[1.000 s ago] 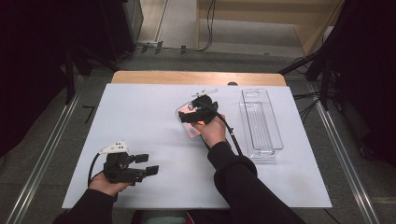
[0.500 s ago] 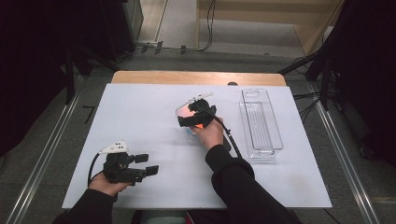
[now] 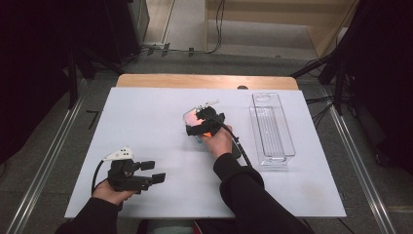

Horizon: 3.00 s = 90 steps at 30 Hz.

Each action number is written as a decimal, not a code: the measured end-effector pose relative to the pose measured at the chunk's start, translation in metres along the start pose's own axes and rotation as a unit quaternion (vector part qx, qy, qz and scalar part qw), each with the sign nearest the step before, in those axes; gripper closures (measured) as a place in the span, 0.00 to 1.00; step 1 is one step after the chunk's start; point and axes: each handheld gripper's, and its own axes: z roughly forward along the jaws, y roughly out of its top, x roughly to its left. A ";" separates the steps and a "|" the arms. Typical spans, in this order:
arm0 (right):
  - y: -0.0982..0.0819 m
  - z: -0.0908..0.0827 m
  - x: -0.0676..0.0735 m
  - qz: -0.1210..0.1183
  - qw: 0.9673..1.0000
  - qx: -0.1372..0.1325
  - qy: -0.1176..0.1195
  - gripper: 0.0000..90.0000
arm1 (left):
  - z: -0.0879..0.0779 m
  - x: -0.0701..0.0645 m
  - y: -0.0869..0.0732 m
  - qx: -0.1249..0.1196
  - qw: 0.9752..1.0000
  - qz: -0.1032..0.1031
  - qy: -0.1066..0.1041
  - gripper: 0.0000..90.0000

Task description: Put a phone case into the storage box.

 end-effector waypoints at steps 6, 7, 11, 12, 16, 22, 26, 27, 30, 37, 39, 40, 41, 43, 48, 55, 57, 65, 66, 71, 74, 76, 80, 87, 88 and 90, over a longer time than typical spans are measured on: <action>-0.002 0.005 0.002 -0.002 1.000 0.009 -0.006 0.00 | 0.000 0.000 0.000 0.000 1.000 0.000 0.000 0.29; -0.003 0.006 0.002 -0.003 1.000 0.011 -0.007 0.00 | 0.000 0.000 0.000 0.000 1.000 0.000 0.000 0.29; -0.003 0.007 0.003 -0.007 1.000 0.010 -0.011 0.05 | 0.000 0.000 0.000 -0.001 1.000 0.000 0.000 0.29; -0.003 0.007 0.003 -0.010 1.000 0.012 -0.013 0.06 | 0.000 0.000 0.000 -0.001 1.000 0.000 0.000 0.29; -0.003 0.008 0.004 -0.017 1.000 0.018 -0.015 0.10 | 0.000 0.000 0.000 0.000 1.000 0.000 0.000 0.29; -0.003 0.008 0.006 -0.033 0.999 0.023 -0.029 0.13 | 0.000 0.000 0.000 0.001 1.000 0.000 -0.001 0.29; -0.003 0.008 0.007 -0.036 0.999 0.023 -0.030 0.14 | 0.000 0.000 0.000 0.000 1.000 -0.001 0.000 0.29; -0.003 0.008 0.007 -0.037 0.999 0.024 -0.031 0.14 | 0.000 0.000 0.000 0.000 1.000 0.000 0.000 0.28; -0.004 0.008 0.007 -0.038 0.999 0.024 -0.027 0.17 | 0.000 0.000 0.000 0.001 1.000 0.000 -0.001 0.29; -0.004 0.007 0.007 -0.033 0.999 0.024 -0.025 0.18 | -0.001 0.000 0.000 -0.001 1.000 0.000 0.000 0.29; -0.003 0.007 0.006 -0.035 0.999 0.023 -0.023 0.19 | -0.001 0.000 0.000 -0.001 1.000 0.000 0.000 0.29; -0.003 0.007 0.006 -0.034 0.999 0.023 -0.024 0.19 | -0.001 0.000 0.000 -0.001 1.000 0.000 0.000 0.29; -0.003 0.007 0.005 -0.035 0.999 0.022 -0.024 0.19 | -0.001 0.000 0.000 -0.001 1.000 0.000 0.000 0.29; -0.003 0.007 0.006 -0.032 0.999 0.023 -0.025 0.20 | -0.001 0.000 0.000 -0.001 1.000 0.000 -0.001 0.29; -0.003 0.006 0.005 -0.031 0.999 0.024 -0.022 0.20 | -0.001 0.000 0.000 -0.001 1.000 0.000 0.000 0.28; -0.002 0.005 0.003 -0.024 0.999 0.028 -0.016 0.21 | -0.001 0.000 0.000 0.000 1.000 -0.001 0.000 0.29; -0.001 0.004 0.002 -0.019 0.999 0.029 -0.012 0.21 | -0.001 0.001 0.000 0.000 1.000 -0.001 0.000 0.29; 0.002 -0.002 -0.004 -0.007 1.000 0.027 0.001 0.21 | -0.001 0.001 0.000 0.000 1.000 -0.003 0.000 0.29; 0.003 -0.004 -0.004 -0.006 1.000 0.027 0.003 0.21 | -0.001 0.001 0.000 0.000 1.000 -0.003 -0.001 0.29; 0.005 -0.010 -0.007 0.001 1.000 0.025 0.013 0.22 | -0.001 0.001 0.000 -0.002 1.000 -0.007 -0.001 0.29; 0.007 -0.017 -0.008 0.001 1.000 0.022 0.021 0.22 | -0.001 0.001 0.001 -0.002 1.000 -0.009 -0.002 0.29; 0.008 -0.022 -0.008 0.002 0.999 0.022 0.030 0.22 | 0.000 0.001 0.002 -0.004 1.000 -0.013 -0.001 0.29; 0.009 -0.031 -0.007 0.003 0.999 0.024 0.042 0.22 | 0.000 0.001 0.002 -0.006 1.000 -0.017 -0.001 0.28; 0.003 -0.054 -0.003 -0.003 0.997 0.020 0.075 0.22 | 0.001 -0.001 0.005 -0.004 1.000 -0.016 0.001 0.29; 0.002 -0.057 -0.003 -0.006 0.997 0.019 0.080 0.22 | 0.002 -0.002 0.006 -0.004 1.000 -0.016 0.002 0.29; 0.000 -0.063 -0.003 -0.004 0.996 0.015 0.089 0.22 | 0.002 -0.002 0.007 -0.003 1.000 -0.016 0.002 0.29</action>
